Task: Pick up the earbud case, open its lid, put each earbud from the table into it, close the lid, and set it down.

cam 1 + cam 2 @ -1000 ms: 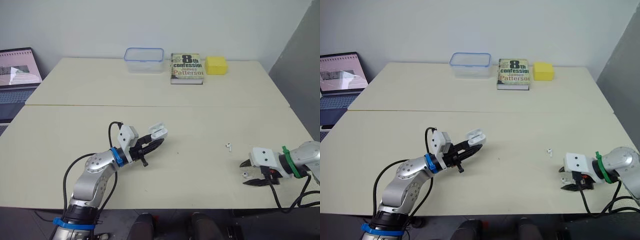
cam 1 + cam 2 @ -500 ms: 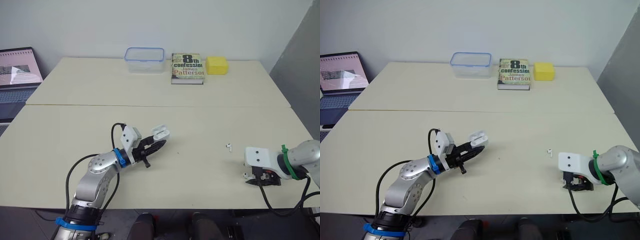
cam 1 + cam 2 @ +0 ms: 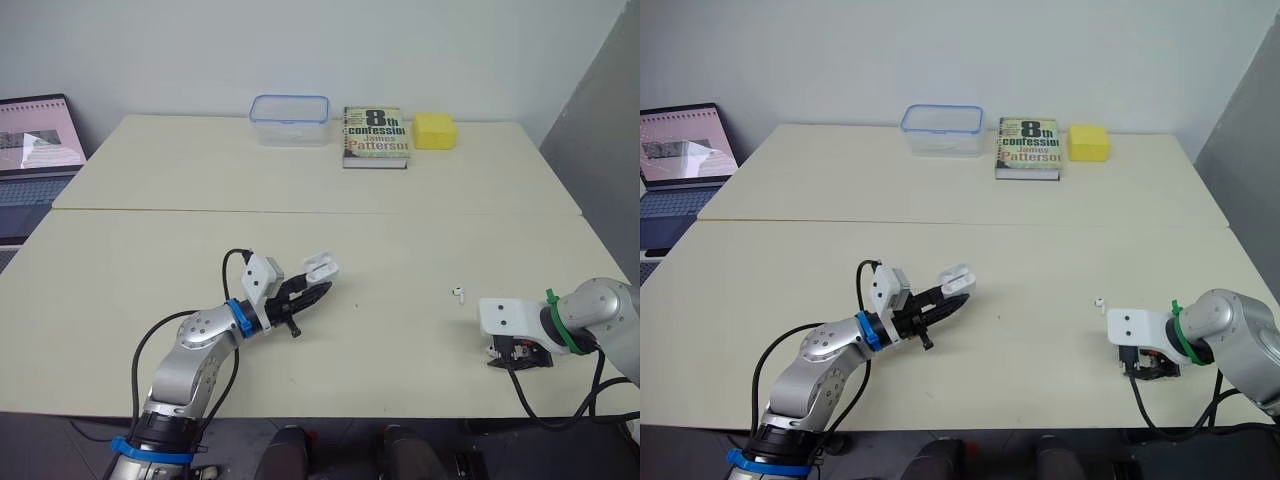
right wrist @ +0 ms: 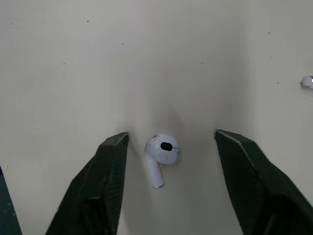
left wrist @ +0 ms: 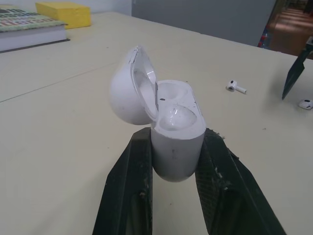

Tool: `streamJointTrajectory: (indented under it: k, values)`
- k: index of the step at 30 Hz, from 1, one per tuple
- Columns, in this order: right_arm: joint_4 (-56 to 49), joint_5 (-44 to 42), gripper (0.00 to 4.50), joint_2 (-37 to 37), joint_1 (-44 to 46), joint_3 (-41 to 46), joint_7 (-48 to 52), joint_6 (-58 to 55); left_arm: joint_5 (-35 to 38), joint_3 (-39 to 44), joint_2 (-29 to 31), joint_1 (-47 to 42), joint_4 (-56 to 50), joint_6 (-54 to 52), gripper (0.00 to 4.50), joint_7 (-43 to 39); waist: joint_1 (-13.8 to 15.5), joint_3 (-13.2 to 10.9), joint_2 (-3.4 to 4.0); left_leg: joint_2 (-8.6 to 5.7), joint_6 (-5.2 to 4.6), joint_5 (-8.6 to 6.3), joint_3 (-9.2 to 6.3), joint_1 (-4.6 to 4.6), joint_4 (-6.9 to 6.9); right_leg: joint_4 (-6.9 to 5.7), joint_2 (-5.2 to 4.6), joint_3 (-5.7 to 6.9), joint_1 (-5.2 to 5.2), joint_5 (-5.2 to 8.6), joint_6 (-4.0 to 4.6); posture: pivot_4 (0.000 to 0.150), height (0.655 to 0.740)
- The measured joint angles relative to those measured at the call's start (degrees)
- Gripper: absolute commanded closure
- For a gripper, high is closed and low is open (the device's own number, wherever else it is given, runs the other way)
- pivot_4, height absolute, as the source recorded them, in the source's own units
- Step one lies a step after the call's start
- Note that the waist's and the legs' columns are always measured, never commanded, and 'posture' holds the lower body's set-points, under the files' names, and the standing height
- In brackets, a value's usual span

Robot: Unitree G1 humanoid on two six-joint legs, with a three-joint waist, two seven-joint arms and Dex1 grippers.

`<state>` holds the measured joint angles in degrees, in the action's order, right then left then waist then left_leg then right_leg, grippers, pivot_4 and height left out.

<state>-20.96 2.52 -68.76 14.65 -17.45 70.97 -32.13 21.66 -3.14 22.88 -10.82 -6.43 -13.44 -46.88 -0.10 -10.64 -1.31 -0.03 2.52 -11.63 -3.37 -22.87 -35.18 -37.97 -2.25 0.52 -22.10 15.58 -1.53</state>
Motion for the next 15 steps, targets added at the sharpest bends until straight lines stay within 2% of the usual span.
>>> streamJointTrajectory:
  k: [4,5,11,15]
  values:
    - [0.03,0.48,3.99,0.0,-0.21,-0.08,0.28,0.46,0.0,0.0,-0.09,0.0,0.0,0.0,3.69,0.02,-0.03,0.01,-0.01,0.01,0.0,0.0,0.01,0.04,-0.02,-0.01,0.0,-0.01,0.03,-0.02,-0.02,0.15,0.7377]
    - [0.02,0.66,4.13,0.0,-0.21,-0.09,0.28,0.48,0.0,0.0,-0.11,-0.01,0.0,0.0,3.69,0.01,-0.03,0.01,-0.02,0.01,0.0,0.0,0.01,0.04,-0.03,-0.01,0.0,-0.01,0.04,-0.02,-0.02,0.15,0.7377]
    - [0.03,0.14,4.13,0.93,0.25,0.83,0.18,0.24,0.0,-0.01,-0.4,-0.06,0.0,0.05,3.69,-0.05,-0.04,0.01,-0.02,0.01,0.0,0.0,0.02,0.03,-0.05,-0.02,0.0,-0.02,0.03,-0.02,-0.02,0.15,0.7377]
    - [-1.99,-6.06,4.13,4.9,4.44,5.04,0.4,-3.66,0.06,-0.15,-0.73,-0.52,0.01,0.27,3.69,-0.23,-0.1,0.01,-0.01,0.03,0.0,0.0,0.01,0.0,-0.03,-0.04,0.03,-0.01,-0.02,-0.02,-0.02,0.15,0.7377]
